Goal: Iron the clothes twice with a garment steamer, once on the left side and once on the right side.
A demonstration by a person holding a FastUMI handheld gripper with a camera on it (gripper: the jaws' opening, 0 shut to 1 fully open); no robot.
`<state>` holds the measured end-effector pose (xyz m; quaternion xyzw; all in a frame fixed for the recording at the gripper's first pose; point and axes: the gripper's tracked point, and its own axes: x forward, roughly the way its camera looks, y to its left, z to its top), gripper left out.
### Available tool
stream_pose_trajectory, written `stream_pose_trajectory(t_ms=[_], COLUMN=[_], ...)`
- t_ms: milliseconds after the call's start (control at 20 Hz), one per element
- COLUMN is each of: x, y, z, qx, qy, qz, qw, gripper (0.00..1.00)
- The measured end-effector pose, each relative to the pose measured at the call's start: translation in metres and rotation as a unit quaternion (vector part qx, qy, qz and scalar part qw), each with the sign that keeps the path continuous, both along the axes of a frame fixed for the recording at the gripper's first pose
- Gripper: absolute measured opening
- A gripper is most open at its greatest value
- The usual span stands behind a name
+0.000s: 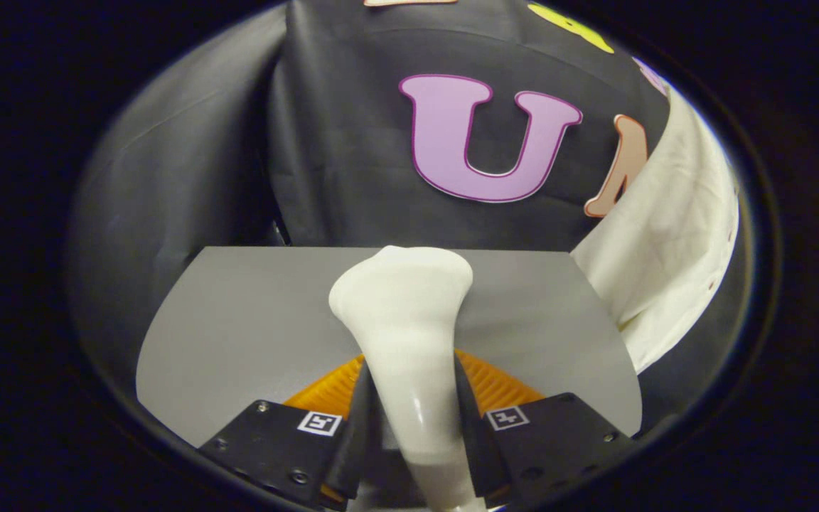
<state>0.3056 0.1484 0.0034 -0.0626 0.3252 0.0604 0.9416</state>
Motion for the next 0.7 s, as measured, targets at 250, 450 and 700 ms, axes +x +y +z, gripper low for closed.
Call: stream_pose_trajectory(t_ms=[250, 450, 700], x=[0.004, -0.02, -0.054], y=[-0.001, -0.012, -0.028], z=[0.034, 0.079, 0.115], qx=[0.014, 0.042, 0.069], qy=[-0.103, -0.192, -0.257], qz=[0.019, 0.019, 0.007], qw=[0.994, 0.98, 0.964], gripper=[0.58, 0.49, 0.44])
